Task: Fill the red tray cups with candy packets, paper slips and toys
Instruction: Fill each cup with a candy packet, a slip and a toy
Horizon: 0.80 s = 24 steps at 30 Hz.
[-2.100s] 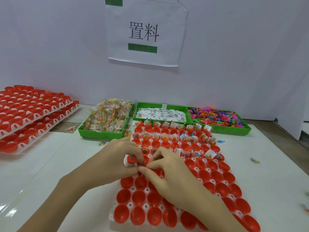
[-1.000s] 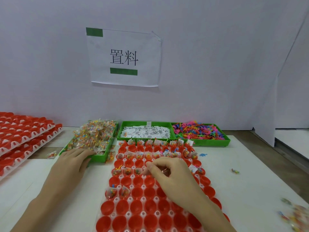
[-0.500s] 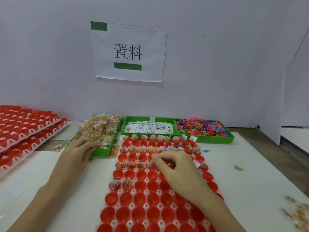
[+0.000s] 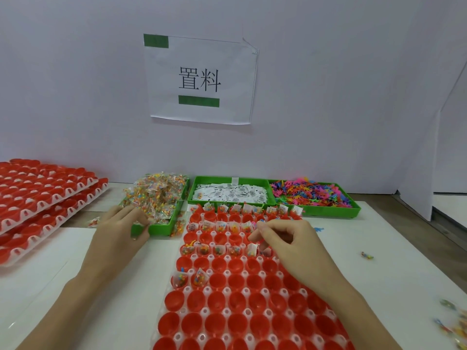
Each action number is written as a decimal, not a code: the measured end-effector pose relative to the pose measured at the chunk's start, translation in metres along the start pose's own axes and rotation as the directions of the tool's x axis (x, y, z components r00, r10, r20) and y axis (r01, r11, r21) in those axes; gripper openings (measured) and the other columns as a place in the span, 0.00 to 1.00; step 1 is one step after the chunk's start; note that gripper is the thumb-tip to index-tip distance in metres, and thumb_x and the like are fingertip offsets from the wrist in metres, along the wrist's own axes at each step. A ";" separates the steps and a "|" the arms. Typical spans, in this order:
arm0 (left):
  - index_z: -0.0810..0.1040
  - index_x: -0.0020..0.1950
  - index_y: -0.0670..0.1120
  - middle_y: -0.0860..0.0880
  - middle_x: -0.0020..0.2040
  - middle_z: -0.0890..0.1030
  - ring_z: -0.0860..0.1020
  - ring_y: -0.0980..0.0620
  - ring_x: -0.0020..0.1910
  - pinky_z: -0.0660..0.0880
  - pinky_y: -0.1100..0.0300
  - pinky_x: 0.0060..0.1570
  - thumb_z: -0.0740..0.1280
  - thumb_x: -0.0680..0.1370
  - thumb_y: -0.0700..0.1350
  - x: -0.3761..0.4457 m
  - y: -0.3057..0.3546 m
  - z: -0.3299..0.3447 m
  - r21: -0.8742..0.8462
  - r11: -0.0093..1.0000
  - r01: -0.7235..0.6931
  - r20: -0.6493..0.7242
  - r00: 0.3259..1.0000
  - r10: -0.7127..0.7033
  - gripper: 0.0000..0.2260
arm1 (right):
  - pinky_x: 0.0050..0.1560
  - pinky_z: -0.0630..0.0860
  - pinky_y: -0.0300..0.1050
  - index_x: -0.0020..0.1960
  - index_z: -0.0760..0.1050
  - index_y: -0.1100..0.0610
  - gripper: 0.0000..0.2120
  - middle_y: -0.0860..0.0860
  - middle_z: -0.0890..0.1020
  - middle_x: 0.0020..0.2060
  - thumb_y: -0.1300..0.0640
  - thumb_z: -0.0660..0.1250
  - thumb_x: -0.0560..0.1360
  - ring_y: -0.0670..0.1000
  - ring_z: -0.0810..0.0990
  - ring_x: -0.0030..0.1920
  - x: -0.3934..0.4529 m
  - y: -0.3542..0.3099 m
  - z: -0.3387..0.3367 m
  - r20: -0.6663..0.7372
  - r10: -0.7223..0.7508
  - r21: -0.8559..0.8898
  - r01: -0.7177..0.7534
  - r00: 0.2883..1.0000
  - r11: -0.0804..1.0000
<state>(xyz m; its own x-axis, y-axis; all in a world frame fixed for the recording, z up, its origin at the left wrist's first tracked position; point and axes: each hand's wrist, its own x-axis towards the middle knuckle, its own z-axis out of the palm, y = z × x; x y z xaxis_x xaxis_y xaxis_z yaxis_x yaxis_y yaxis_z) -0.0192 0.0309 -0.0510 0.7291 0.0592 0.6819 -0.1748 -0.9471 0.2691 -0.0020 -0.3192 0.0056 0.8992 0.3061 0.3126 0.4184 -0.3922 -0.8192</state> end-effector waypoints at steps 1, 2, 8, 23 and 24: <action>0.78 0.40 0.43 0.50 0.42 0.81 0.74 0.44 0.44 0.73 0.49 0.42 0.79 0.65 0.28 0.000 0.000 0.000 -0.001 1.000 -0.007 0.009 1.000 0.007 0.15 | 0.40 0.77 0.38 0.41 0.86 0.46 0.15 0.44 0.86 0.34 0.47 0.65 0.82 0.44 0.83 0.35 0.000 -0.001 -0.001 0.012 0.006 0.012 -0.006 1.000 1.000; 0.78 0.40 0.43 0.50 0.42 0.81 0.74 0.44 0.44 0.73 0.50 0.43 0.79 0.64 0.27 0.000 0.000 0.000 0.001 1.000 -0.018 0.014 1.000 0.018 0.16 | 0.39 0.75 0.34 0.42 0.86 0.47 0.15 0.43 0.85 0.34 0.47 0.65 0.82 0.42 0.82 0.34 0.000 -0.002 -0.001 0.021 0.010 0.020 -0.010 1.000 1.000; 0.85 0.45 0.39 0.45 0.43 0.84 0.80 0.38 0.42 0.78 0.46 0.41 0.79 0.67 0.27 -0.001 -0.001 0.002 0.027 0.998 -0.064 -0.041 0.997 0.065 0.12 | 0.43 0.76 0.29 0.43 0.87 0.50 0.15 0.41 0.85 0.34 0.50 0.65 0.82 0.42 0.84 0.36 -0.002 -0.004 -0.003 0.028 0.020 0.025 -0.020 0.999 0.999; 0.88 0.47 0.38 0.45 0.40 0.84 0.80 0.39 0.39 0.77 0.50 0.38 0.78 0.69 0.27 0.004 -0.005 0.000 0.030 0.988 -0.150 0.042 0.988 0.149 0.10 | 0.46 0.81 0.38 0.52 0.83 0.49 0.06 0.43 0.86 0.38 0.55 0.68 0.81 0.42 0.84 0.40 0.042 0.003 -0.016 -0.040 -0.020 -0.219 0.011 0.999 0.976; 0.88 0.47 0.38 0.45 0.41 0.84 0.80 0.39 0.40 0.78 0.48 0.38 0.77 0.71 0.28 0.004 -0.005 0.001 0.056 0.985 -0.163 0.033 0.986 0.161 0.09 | 0.48 0.81 0.38 0.53 0.83 0.49 0.06 0.43 0.86 0.39 0.56 0.68 0.80 0.41 0.84 0.40 0.054 0.006 -0.017 -0.041 -0.023 -0.277 0.011 0.999 0.961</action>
<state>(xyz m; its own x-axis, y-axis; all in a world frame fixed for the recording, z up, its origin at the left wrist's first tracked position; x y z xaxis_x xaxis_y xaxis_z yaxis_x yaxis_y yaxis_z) -0.0151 0.0355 -0.0504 0.7132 -0.1046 0.6932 -0.2538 -0.9603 0.1162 0.0512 -0.3199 0.0261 0.8939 0.2791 0.3508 0.4470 -0.6139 -0.6506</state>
